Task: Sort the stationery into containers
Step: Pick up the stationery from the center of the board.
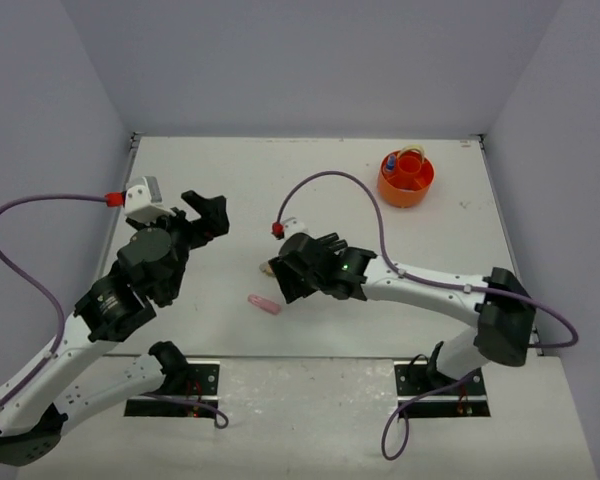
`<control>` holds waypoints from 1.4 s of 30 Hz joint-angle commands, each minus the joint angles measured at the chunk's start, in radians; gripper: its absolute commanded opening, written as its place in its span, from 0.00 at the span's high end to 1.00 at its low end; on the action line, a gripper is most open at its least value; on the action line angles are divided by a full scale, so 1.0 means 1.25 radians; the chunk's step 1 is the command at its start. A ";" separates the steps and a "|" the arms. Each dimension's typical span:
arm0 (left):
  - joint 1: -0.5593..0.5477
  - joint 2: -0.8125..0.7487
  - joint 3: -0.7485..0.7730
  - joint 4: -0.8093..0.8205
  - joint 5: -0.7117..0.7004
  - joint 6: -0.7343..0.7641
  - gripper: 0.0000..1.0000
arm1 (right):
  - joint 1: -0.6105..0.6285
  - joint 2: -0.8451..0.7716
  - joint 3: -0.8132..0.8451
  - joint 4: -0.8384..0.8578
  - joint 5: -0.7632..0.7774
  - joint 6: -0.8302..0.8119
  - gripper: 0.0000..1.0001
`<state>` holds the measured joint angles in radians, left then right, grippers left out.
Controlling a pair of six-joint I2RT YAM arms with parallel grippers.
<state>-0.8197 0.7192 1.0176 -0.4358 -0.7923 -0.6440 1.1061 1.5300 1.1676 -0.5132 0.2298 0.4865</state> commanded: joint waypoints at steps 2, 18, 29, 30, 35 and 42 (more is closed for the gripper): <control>-0.001 -0.097 0.038 -0.250 -0.046 -0.035 0.00 | 0.004 0.210 0.178 0.029 -0.201 -0.147 0.41; -0.001 -0.151 0.013 -0.340 -0.065 -0.065 0.00 | 0.020 0.480 0.310 -0.105 -0.174 -0.172 0.53; -0.002 -0.120 -0.072 -0.238 0.052 -0.060 0.00 | 0.029 0.350 0.190 -0.042 -0.132 -0.131 1.00; -0.001 -0.118 -0.082 -0.224 0.068 -0.060 0.00 | 0.024 0.312 0.157 -0.031 -0.129 -0.124 1.00; -0.001 -0.121 -0.166 -0.024 0.298 -0.052 0.00 | -0.002 0.011 -0.028 0.090 -0.161 -0.081 1.00; -0.001 -0.064 -0.308 0.432 0.677 -0.106 0.00 | -0.006 -0.286 -0.211 0.184 -0.168 -0.030 1.00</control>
<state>-0.8196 0.5777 0.6830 -0.3186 -0.2834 -0.7262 1.0947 1.2836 0.9886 -0.3885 0.0242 0.3899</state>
